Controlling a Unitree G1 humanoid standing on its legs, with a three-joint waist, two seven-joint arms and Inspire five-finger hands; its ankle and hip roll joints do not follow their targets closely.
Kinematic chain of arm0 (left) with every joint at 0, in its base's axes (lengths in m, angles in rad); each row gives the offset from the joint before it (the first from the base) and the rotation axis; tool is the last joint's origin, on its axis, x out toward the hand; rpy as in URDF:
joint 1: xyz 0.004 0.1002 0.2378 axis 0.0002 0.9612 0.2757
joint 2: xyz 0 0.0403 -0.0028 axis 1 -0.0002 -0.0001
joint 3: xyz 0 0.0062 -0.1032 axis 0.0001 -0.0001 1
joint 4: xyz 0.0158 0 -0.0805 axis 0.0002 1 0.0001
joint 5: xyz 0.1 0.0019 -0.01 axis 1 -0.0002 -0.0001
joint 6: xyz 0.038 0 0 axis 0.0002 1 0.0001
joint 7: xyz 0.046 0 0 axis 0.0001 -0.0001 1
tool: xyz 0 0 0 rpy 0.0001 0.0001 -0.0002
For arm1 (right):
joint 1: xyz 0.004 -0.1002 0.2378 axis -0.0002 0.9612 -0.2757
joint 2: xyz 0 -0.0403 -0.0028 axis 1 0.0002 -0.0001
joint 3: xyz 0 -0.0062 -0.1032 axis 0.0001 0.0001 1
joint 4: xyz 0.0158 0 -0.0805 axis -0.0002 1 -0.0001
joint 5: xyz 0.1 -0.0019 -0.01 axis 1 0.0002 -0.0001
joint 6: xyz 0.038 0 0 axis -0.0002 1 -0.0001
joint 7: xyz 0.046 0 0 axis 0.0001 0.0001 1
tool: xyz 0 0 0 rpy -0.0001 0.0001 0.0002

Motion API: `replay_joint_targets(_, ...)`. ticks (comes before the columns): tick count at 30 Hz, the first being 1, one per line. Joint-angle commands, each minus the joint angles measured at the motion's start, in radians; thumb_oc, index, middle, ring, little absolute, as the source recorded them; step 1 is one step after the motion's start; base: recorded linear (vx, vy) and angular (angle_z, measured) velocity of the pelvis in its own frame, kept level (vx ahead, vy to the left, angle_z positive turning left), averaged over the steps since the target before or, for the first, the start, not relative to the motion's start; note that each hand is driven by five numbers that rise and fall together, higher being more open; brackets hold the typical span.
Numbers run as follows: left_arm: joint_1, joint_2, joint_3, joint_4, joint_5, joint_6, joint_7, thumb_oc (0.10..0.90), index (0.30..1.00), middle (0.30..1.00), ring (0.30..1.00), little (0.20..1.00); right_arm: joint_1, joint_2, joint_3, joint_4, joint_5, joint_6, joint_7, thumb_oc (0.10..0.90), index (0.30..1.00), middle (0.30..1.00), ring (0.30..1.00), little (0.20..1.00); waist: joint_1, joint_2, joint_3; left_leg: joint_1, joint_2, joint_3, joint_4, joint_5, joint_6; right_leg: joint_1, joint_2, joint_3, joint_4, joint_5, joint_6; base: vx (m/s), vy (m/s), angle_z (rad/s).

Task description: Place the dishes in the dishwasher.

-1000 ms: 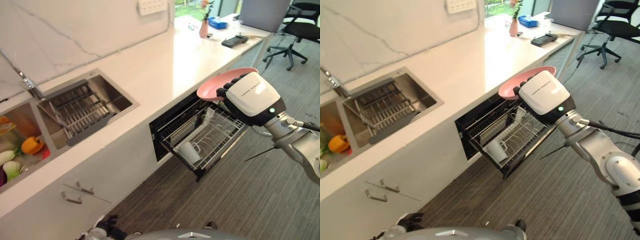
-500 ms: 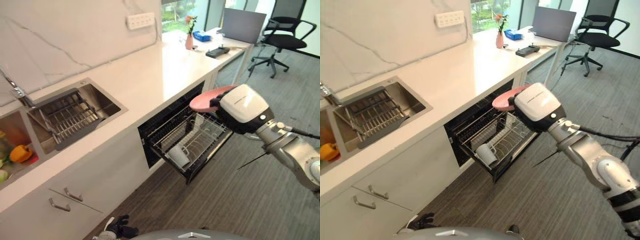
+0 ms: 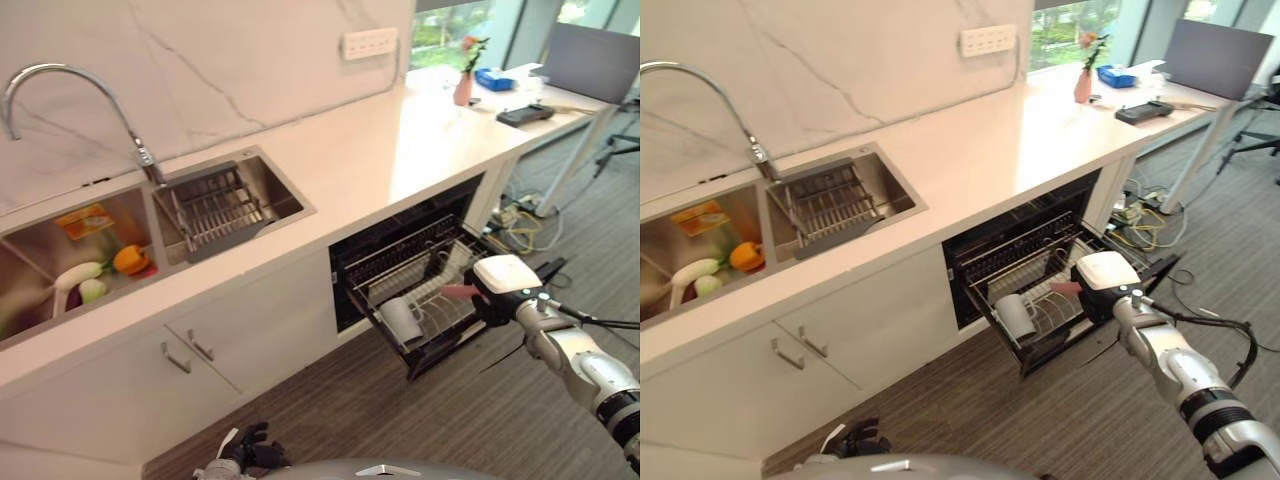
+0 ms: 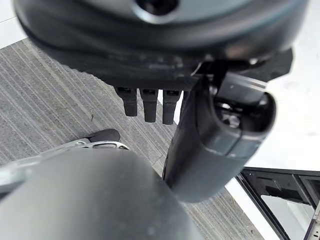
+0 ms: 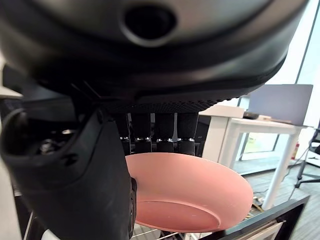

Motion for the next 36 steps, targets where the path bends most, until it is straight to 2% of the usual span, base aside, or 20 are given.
replay_joint_targets(1, 0.086, 0.079, -0.109, 0.065, 0.021, 0.031, -0.004, 0.800, 0.900, 0.900, 0.900, 0.900, -0.215, 0.039, 0.017, 0.062, 0.027, 0.012, -0.088, 0.400, 0.300, 0.300, 0.300, 0.300, 0.062, -0.023, 0.005, -0.063, -0.029, -0.019, 0.010, -0.034, 0.029, 0.046, 0.001, 0.018, 0.014, -0.132, -0.001, -0.01, 0.036, 0.31)
replay_joint_targets(4, 0.084, 0.087, -0.136, 0.050, 0.008, 0.026, -0.009, 0.800, 0.900, 0.900, 0.900, 0.900, -0.262, 0.049, 0.054, 0.174, 0.028, 0.029, -0.099, 0.400, 0.300, 0.300, 0.300, 0.300, 0.095, -0.007, 0.023, -0.107, -0.042, -0.058, 0.010, -0.018, 0.029, 0.037, -0.010, -0.022, 0.016, -0.125, 0.003, -0.04, 0.035, 0.48)
replay_joint_targets(10, 0.072, 0.094, -0.185, 0.034, -0.006, 0.019, -0.017, 0.800, 0.900, 0.900, 0.900, 0.900, -0.365, 0.059, 0.108, 0.413, 0.034, 0.062, -0.141, 0.400, 0.300, 0.300, 0.300, 0.300, 0.132, 0.037, 0.052, -0.171, -0.067, -0.113, 0.009, 0.010, 0.029, 0.025, -0.031, -0.086, 0.019, -0.112, 0.010, -0.03, 0.049, 0.44)
replay_joint_targets(11, 0.072, 0.096, -0.188, 0.034, -0.007, 0.019, -0.017, 0.800, 0.900, 0.900, 0.900, 0.900, -0.375, 0.059, 0.110, 0.430, 0.035, 0.070, -0.143, 0.560, 0.540, 0.540, 0.540, 0.540, 0.136, 0.041, 0.055, -0.177, -0.070, -0.116, 0.009, 0.012, 0.029, 0.023, -0.034, -0.089, 0.019, -0.111, 0.010, -0.02, 0.049, 0.37)
replay_joint_targets(12, 0.067, 0.098, -0.188, 0.035, -0.008, 0.019, -0.015, 0.800, 0.900, 0.900, 0.900, 0.900, -0.392, 0.062, 0.116, 0.456, 0.035, 0.078, -0.155, 0.800, 0.900, 0.900, 0.900, 0.900, 0.138, 0.046, 0.061, -0.184, -0.074, -0.120, 0.009, 0.015, 0.030, 0.019, -0.038, -0.093, 0.020, -0.108, 0.012, -0.02, 0.047, 0.26)
replay_joint_targets(14, 0.061, 0.098, -0.188, 0.038, -0.012, 0.020, -0.011, 0.800, 0.900, 0.900, 0.900, 0.900, -0.405, 0.077, 0.112, 0.490, 0.050, 0.089, -0.166, 0.800, 0.900, 0.900, 0.900, 0.900, 0.143, 0.055, 0.065, -0.193, -0.078, -0.124, 0.008, 0.017, 0.031, 0.018, -0.046, -0.099, 0.021, -0.105, 0.014, 0.00, 0.053, 0.21)
replay_joint_targets(17, 0.057, 0.095, -0.178, 0.046, -0.010, 0.024, -0.006, 0.800, 0.900, 0.900, 0.900, 0.900, -0.383, 0.087, 0.100, 0.462, 0.060, 0.086, -0.155, 0.800, 0.900, 0.900, 0.900, 0.900, 0.137, 0.053, 0.063, -0.190, -0.080, -0.122, 0.008, 0.012, 0.034, 0.022, -0.050, -0.100, 0.021, -0.105, 0.013, 0.03, 0.024, 0.10)
replay_joint_targets(20, 0.063, 0.091, -0.163, 0.054, -0.001, 0.029, 0.000, 0.800, 0.900, 0.900, 0.900, 0.900, -0.326, 0.100, 0.064, 0.394, 0.095, 0.071, -0.135, 0.800, 0.900, 0.900, 0.900, 0.900, 0.117, 0.040, 0.054, -0.174, -0.082, -0.115, 0.008, 0.000, 0.038, 0.035, -0.054, -0.099, 0.022, -0.105, 0.013, 0.05, 0.004, 0.02)
replay_joint_targets(24, 0.061, 0.086, -0.145, 0.054, 0.015, 0.034, 0.005, 0.800, 0.900, 0.900, 0.900, 0.900, -0.245, 0.088, -0.015, 0.231, 0.134, 0.054, -0.146, 0.800, 0.900, 0.900, 0.900, 0.900, 0.077, 0.010, 0.038, -0.139, -0.080, -0.091, 0.011, -0.019, 0.043, 0.051, -0.057, -0.083, 0.023, -0.107, 0.012, 0.02, -0.010, -0.01)
replay_joint_targets(25, 0.062, 0.086, -0.146, 0.054, 0.016, 0.034, 0.005, 0.800, 0.900, 0.900, 0.900, 0.900, -0.239, 0.086, -0.020, 0.223, 0.133, 0.055, -0.143, 0.800, 0.900, 0.900, 0.900, 0.900, 0.079, 0.009, 0.038, -0.138, -0.080, -0.090, 0.011, -0.020, 0.043, 0.052, -0.058, -0.082, 0.023, -0.107, 0.012, 0.02, -0.013, -0.10)
replay_joint_targets(27, 0.049, 0.073, -0.122, 0.047, 0.016, 0.033, 0.009, 0.800, 0.900, 0.900, 0.900, 0.900, -0.149, 0.061, -0.140, 0.057, 0.160, 0.043, -0.167, 0.800, 0.900, 0.900, 0.900, 0.900, 0.030, -0.013, 0.022, -0.097, -0.074, -0.062, 0.013, -0.041, 0.047, 0.059, -0.056, -0.053, 0.023, -0.111, 0.011, 0.01, -0.019, -0.20)
replay_joint_targets(28, 0.049, 0.074, -0.125, 0.048, 0.017, 0.033, 0.009, 0.800, 0.900, 0.900, 0.900, 0.900, -0.138, 0.059, -0.149, 0.045, 0.159, 0.046, -0.162, 0.800, 0.900, 0.900, 0.900, 0.900, 0.035, -0.013, 0.023, -0.095, -0.074, -0.061, 0.013, -0.042, 0.047, 0.060, -0.056, -0.051, 0.023, -0.111, 0.011, 0.00, -0.014, -0.31)
replay_joint_targets(29, 0.047, 0.071, -0.118, 0.041, 0.013, 0.032, 0.011, 0.800, 0.900, 0.900, 0.900, 0.900, -0.107, 0.043, -0.197, -0.005, 0.162, 0.047, -0.171, 0.800, 0.900, 0.900, 0.900, 0.900, 0.022, -0.018, 0.018, -0.081, -0.072, -0.050, 0.014, -0.048, 0.048, 0.061, -0.054, -0.037, 0.023, -0.113, 0.011, 0.03, 0.001, -0.41)
replay_joint_targets(30, 0.037, 0.065, -0.108, 0.034, 0.004, 0.032, 0.014, 0.800, 0.900, 0.900, 0.900, 0.900, -0.068, 0.027, -0.278, -0.084, 0.173, 0.053, -0.196, 0.800, 0.900, 0.900, 0.900, 0.900, -0.014, -0.024, 0.010, -0.057, -0.067, -0.027, 0.015, -0.060, 0.050, 0.055, -0.051, -0.003, 0.023, -0.114, 0.011, 0.03, 0.002, -0.46)
replay_joint_targets(31, 0.037, 0.065, -0.110, 0.034, 0.004, 0.032, 0.014, 0.800, 0.900, 0.900, 0.900, 0.900, -0.059, 0.027, -0.286, -0.094, 0.173, 0.055, -0.192, 0.800, 0.900, 0.900, 0.900, 0.900, -0.010, -0.025, 0.011, -0.055, -0.066, -0.024, 0.015, -0.061, 0.051, 0.055, -0.051, -0.001, 0.024, -0.114, 0.011, 0.02, 0.005, -0.51)
replay_joint_targets(33, 0.025, 0.062, -0.086, 0.027, -0.011, 0.032, 0.017, 0.800, 0.900, 0.900, 0.900, 0.900, -0.006, 0.007, -0.384, -0.194, 0.172, 0.073, -0.209, 0.800, 0.900, 0.900, 0.900, 0.900, -0.043, -0.028, 0.006, -0.028, -0.060, 0.010, 0.017, -0.075, 0.053, 0.040, -0.047, 0.046, 0.025, -0.110, 0.011, 0.02, 0.009, -0.76)
replay_joint_targets(34, 0.019, 0.063, -0.071, 0.026, -0.019, 0.032, 0.022, 0.800, 0.900, 0.900, 0.900, 0.900, 0.025, 0.002, -0.425, -0.218, 0.166, 0.082, -0.218, 0.431, 0.347, 0.347, 0.347, 0.347, -0.056, -0.030, 0.004, -0.014, -0.057, 0.027, 0.018, -0.082, 0.055, 0.032, -0.045, 0.072, 0.026, -0.108, 0.011, 0.04, 0.007, -0.87)
replay_joint_targets(35, 0.014, 0.062, -0.055, 0.020, -0.023, 0.030, 0.025, 0.800, 0.900, 0.900, 0.900, 0.900, 0.053, -0.008, -0.466, -0.214, 0.161, 0.098, -0.230, 0.400, 0.300, 0.300, 0.300, 0.300, -0.078, -0.033, 0.002, -0.003, -0.055, 0.041, 0.016, -0.088, 0.057, 0.024, -0.042, 0.090, 0.024, -0.105, 0.013, 0.06, 0.001, -0.84)
replay_joint_targets(36, 0.012, 0.061, -0.044, 0.004, -0.029, 0.026, 0.028, 0.800, 0.900, 0.900, 0.900, 0.900, 0.145, -0.007, -0.549, -0.134, 0.177, 0.127, -0.251, 0.400, 0.300, 0.300, 0.300, 0.300, -0.101, -0.035, -0.001, 0.017, -0.048, 0.069, 0.014, -0.096, 0.059, 0.013, -0.040, 0.124, 0.026, -0.100, 0.015, 0.04, -0.003, -0.62)
